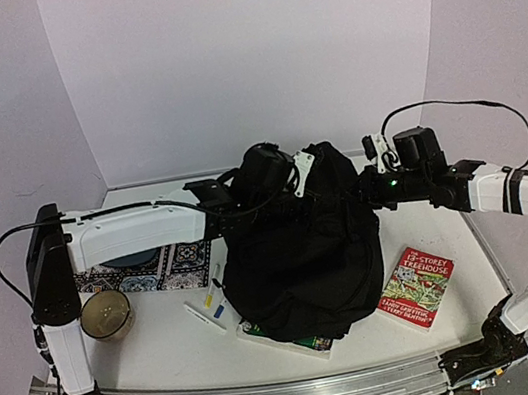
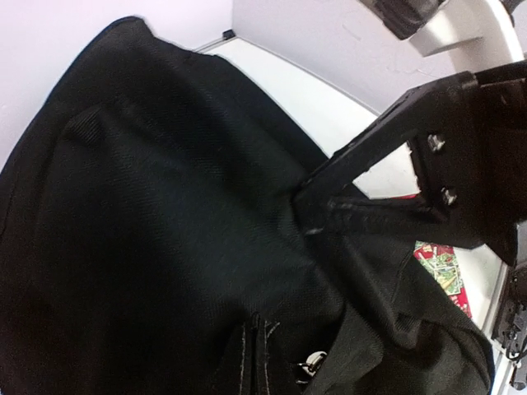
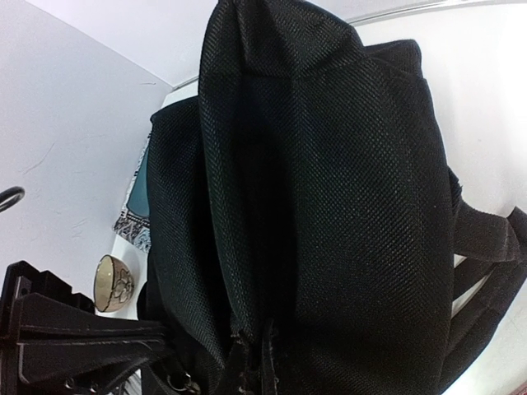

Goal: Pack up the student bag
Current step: Grab the student bag from the lower front pocket, then unzip the lower front pocket of the student bag.

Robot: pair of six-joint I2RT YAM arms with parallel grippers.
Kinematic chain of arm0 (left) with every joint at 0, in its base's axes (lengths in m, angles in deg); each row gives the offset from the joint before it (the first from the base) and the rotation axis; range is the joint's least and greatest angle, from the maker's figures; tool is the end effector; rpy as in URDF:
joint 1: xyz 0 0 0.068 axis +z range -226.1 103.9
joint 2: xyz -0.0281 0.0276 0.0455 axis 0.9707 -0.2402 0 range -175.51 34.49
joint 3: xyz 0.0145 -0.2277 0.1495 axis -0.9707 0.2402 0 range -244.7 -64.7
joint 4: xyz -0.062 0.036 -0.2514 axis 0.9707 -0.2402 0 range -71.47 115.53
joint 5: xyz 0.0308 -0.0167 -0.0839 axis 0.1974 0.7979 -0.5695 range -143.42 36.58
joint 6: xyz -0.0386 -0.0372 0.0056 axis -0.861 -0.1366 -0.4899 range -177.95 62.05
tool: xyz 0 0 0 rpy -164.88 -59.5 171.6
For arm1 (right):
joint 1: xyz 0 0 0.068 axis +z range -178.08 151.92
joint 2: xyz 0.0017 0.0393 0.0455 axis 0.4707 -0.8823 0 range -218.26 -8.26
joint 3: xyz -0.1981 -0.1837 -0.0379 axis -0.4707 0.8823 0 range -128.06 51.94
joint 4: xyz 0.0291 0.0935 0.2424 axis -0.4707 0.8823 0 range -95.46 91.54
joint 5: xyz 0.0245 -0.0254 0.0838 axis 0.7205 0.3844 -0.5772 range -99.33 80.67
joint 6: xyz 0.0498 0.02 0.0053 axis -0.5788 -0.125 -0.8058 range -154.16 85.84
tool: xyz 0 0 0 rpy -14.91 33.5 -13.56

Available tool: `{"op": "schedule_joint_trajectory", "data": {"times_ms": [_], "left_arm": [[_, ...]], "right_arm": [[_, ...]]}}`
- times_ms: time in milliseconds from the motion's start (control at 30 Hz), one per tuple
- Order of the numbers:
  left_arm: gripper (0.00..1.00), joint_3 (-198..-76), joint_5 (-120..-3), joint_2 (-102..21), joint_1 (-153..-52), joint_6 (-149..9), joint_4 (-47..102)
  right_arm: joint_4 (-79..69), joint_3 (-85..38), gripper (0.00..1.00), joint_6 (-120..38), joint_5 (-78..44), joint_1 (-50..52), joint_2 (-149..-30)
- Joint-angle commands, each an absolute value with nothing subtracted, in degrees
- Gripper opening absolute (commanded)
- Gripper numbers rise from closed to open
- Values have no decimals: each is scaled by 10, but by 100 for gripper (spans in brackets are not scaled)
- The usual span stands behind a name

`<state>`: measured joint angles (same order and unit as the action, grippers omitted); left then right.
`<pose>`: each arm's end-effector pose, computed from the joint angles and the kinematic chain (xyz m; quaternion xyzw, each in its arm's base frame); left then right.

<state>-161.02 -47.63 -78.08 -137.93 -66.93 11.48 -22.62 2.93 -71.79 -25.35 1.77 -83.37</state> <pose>0.2240 -0.4107 0.2911 0.3629 0.7869 -0.2523 0.4306 0.2601 0.1605 0.2979 -0.0393 0.7570 0.4455 0.4764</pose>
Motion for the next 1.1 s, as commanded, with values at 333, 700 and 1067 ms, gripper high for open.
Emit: {"op": "schedule_joint_trajectory", "data": {"times_ms": [333, 700, 1067], "left_arm": [[0, -1475, -372, -655, -1318, -729, 126], [0, -1380, -332, -605, -1241, -746, 131], [0, -1383, -425, -627, -1233, -752, 192]], "right_arm": [[-223, 36, 0, -689, -219, -40, -781], [-221, 63, 0, -681, -218, -104, -768], [-201, 59, 0, -625, -249, -104, -798]]}}
